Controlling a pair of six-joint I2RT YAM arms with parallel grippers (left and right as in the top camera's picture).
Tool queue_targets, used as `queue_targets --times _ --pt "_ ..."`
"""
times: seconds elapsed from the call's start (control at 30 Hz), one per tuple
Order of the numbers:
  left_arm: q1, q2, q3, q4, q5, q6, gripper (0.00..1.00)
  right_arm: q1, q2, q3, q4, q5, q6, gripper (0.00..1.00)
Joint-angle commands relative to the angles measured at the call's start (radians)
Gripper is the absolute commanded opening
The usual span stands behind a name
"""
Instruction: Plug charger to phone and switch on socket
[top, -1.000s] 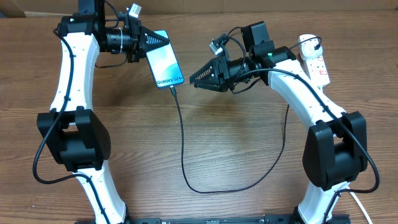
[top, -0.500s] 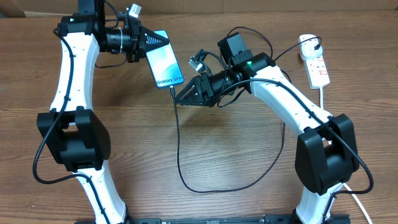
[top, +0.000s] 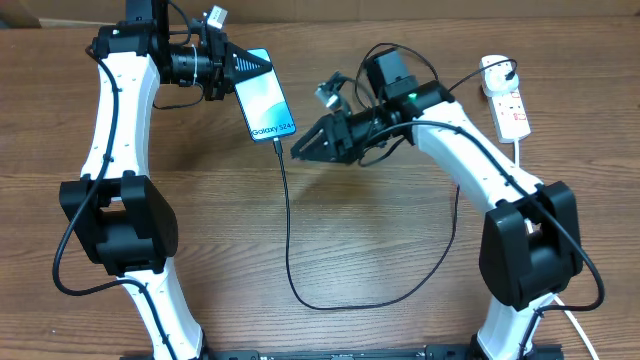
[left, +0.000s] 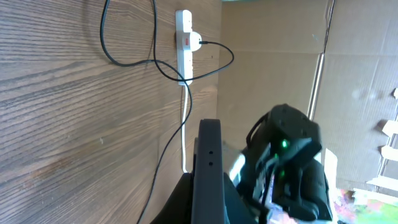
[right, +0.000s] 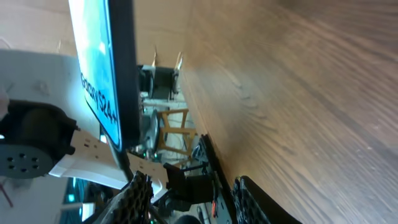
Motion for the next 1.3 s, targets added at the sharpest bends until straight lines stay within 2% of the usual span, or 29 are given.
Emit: queue_targets --times 0.0,0.13,0.5,0.77,0.83,0.93,1.0,1.27 --pt "0.009 -0.010 0.019 -0.003 0.031 -0.003 0.04 -0.023 -0.048 0.005 -0.011 -0.013 -0.019 0.43" --pt "0.009 -0.010 0.019 -0.003 0.031 -0.003 0.04 -0.023 -0.050 0.005 -0.014 -0.147 -0.090 0.43" --pt "0.009 -0.010 0.019 -0.003 0.031 -0.003 0.04 0.034 -0.056 0.005 -0.097 -0.082 -0.245 0.43" --pt "0.009 -0.010 0.019 -0.003 0.031 -0.003 0.04 0.081 -0.056 0.005 -0.066 -0.031 -0.238 0.43" --pt "0.009 -0.010 0.019 -0.003 0.031 -0.003 0.04 0.092 -0.055 0.005 -0.026 0.018 -0.171 0.42" --pt "0.009 -0.010 0.019 -0.003 0.031 -0.003 0.04 0.097 -0.055 0.005 0.017 0.034 -0.120 0.37" --pt "0.009 -0.010 0.019 -0.003 0.031 -0.003 0.04 0.097 -0.055 0.005 0.044 0.033 -0.092 0.30" --pt "0.009 -0.010 0.019 -0.003 0.031 -0.003 0.04 0.097 -0.055 0.005 0.077 0.033 -0.053 0.17"
